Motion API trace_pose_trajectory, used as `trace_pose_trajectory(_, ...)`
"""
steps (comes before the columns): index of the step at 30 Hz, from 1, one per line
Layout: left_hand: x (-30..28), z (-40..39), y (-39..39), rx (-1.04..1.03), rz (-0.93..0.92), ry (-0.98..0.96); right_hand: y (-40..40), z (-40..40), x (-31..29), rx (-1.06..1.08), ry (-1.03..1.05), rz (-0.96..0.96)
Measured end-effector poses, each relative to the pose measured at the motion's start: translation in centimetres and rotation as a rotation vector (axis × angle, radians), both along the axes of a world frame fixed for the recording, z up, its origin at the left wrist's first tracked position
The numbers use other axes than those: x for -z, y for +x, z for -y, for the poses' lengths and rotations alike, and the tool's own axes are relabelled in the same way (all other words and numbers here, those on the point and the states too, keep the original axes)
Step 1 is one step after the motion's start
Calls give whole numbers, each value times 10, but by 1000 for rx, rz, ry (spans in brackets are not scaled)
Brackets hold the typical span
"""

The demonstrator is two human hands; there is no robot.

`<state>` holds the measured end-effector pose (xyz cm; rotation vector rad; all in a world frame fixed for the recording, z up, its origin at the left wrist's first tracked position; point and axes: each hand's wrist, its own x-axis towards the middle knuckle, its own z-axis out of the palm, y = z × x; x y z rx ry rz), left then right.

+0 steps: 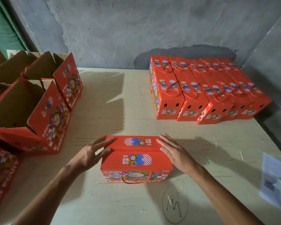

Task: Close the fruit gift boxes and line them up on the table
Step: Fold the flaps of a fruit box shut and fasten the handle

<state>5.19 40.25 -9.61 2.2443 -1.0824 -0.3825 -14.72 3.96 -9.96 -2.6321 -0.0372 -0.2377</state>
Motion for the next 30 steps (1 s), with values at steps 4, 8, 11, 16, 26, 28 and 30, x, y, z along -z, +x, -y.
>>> trace_pose_trajectory(4, -6, 4, -1, 4, 55, 14, -3, 6, -1, -57, -110, -73)
trace_pose_trajectory(8, -10, 6, -7, -8, 75, -75, -1, 8, -4, -94, -179, 31)
trace_pose_trajectory(11, -9, 9, -16, -68, 74, -190, -3, 5, -4, -51, -147, 182)
trace_pose_trajectory(16, -2, 16, -39, -201, 109, -354, -10, -5, 10, 40, -210, 424)
trace_pose_trajectory(26, -6, 17, -44, -175, 365, -241, -11, -12, -2, 83, -353, 401)
trace_pose_trajectory(28, -13, 17, -35, -89, 405, -205, -7, -13, -8, 94, -370, 389)
trace_pose_trajectory(30, -23, 21, -28, -18, 434, -153, 1, -22, -11, 81, -348, 379)
